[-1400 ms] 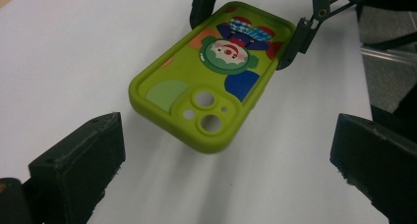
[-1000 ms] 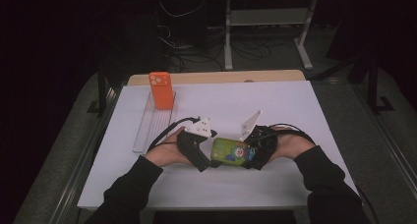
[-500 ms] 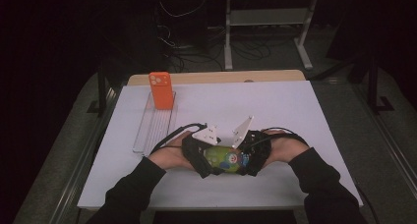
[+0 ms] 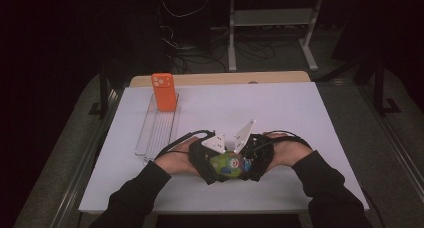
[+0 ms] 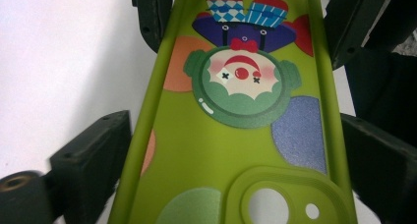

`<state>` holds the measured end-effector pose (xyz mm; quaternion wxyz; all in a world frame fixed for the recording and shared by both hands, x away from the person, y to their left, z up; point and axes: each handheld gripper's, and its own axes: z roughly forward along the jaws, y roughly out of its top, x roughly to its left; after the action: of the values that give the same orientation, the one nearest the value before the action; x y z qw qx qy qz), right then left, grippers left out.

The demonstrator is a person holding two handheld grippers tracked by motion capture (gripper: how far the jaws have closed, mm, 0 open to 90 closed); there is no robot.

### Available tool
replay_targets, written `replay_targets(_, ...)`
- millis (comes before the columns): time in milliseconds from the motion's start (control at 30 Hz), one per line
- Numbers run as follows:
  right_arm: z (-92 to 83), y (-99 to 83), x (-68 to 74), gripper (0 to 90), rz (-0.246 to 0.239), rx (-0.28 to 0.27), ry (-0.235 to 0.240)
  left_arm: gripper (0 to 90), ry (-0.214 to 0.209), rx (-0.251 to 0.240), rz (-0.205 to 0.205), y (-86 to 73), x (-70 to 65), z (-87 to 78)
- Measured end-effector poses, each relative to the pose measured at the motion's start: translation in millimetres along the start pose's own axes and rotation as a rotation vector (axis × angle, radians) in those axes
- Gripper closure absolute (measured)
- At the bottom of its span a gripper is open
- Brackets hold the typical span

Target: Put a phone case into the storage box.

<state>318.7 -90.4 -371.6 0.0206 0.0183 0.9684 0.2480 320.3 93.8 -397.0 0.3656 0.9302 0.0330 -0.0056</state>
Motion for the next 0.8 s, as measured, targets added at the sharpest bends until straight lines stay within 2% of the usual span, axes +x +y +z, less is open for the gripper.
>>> replay_targets(467, 0.5, 1.6, 1.5, 15.1, -0.004, 0.009, 0.003, 12.4, -0.043, -0.004, 0.003, -1.4, 1.0, 0.6)
replay_targets(567, 0.8, 1.6, 1.4, 15.0, -0.005, 0.007, 0.006, 13.2, -0.046, -0.002, 0.014, -1.3, 0.6, -0.8)
replay_targets(700, 0.4, 2.3, 1.3, 14.7, 0.007, -0.002, 0.023, 14.2, -0.070, -0.010, 0.003, -2.1, 1.4, -3.2)
replay_targets(800, 1.0, 2.9, 2.4, 14.4, 0.005, -0.009, 0.018, 14.7, -0.077, -0.005, 0.013, -2.4, 2.1, -4.4)
